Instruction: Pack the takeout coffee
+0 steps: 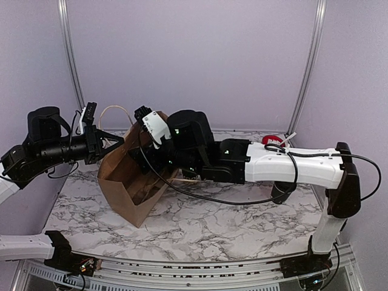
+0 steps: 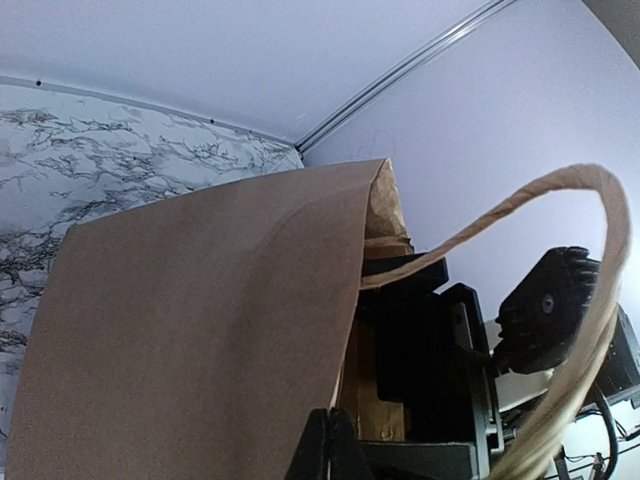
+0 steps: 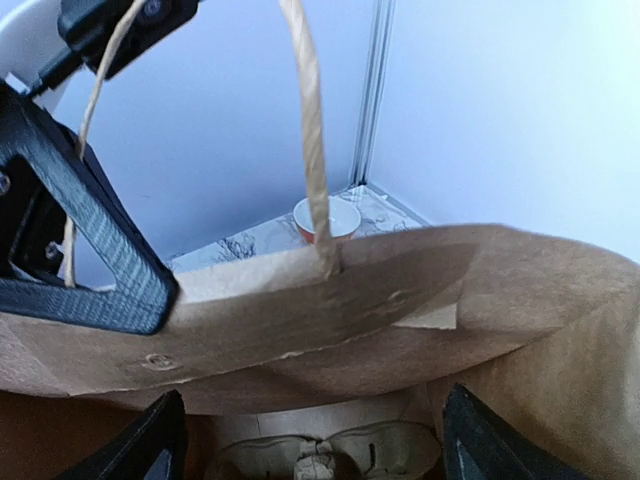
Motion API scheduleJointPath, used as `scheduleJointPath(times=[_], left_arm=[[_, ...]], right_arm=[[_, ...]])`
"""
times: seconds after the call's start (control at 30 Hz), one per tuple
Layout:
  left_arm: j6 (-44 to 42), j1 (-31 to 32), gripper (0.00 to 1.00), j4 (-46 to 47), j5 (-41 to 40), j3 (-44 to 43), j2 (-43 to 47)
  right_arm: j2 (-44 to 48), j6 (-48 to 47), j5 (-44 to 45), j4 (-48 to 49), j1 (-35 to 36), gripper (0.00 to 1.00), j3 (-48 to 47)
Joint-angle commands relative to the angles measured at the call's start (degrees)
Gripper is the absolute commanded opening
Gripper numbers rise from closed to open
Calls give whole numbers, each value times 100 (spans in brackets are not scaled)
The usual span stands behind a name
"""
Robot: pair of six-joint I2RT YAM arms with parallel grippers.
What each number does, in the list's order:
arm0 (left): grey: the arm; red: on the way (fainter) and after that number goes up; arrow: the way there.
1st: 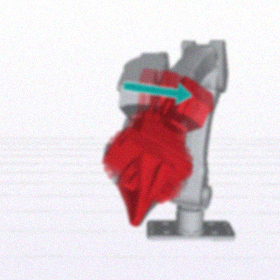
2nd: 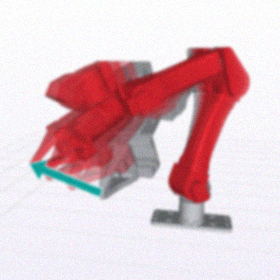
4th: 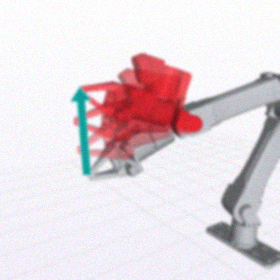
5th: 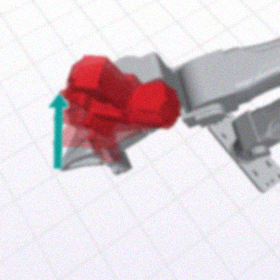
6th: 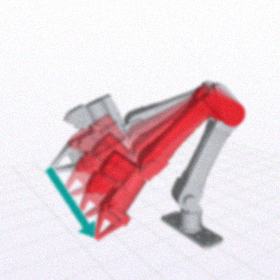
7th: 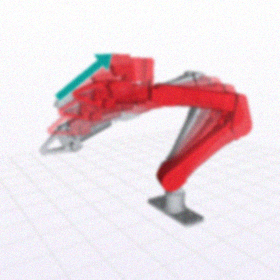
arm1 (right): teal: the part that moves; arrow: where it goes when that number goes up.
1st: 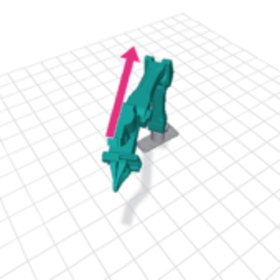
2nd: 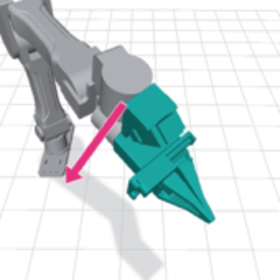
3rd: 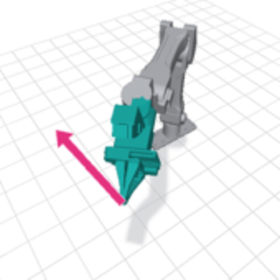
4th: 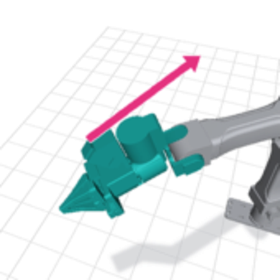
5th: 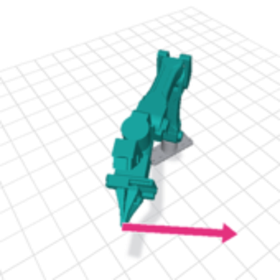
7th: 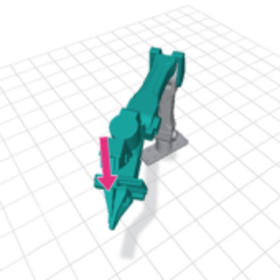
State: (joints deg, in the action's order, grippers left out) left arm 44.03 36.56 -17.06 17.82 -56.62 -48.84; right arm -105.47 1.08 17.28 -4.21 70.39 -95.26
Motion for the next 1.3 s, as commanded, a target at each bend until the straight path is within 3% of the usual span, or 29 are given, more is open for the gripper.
scheduleJointPath(times=[0.0,0.23,0.47,0.7,1.07,1.27], left_arm=[[-328,27,0,-384,-28,-312,-189],[-445,27,0,-422,98,-492,-445],[-481,27,0,-522,244,-807,-597],[-426,27,0,-907,-304,-989,-766],[-266,26,0,-1242,-1477,-1604,-1031],[123,10,0,-1248,-2541,-1621,-947]], right_arm=[[297,326,-43,233,-16,85,-58],[400,305,-161,1024,-65,86,147],[331,185,-150,2614,-245,86,498],[456,352,-528,3539,-614,86,741],[752,895,-1479,3828,-1010,86,693],[752,1005,-1074,2332,-1264,86,-68]])
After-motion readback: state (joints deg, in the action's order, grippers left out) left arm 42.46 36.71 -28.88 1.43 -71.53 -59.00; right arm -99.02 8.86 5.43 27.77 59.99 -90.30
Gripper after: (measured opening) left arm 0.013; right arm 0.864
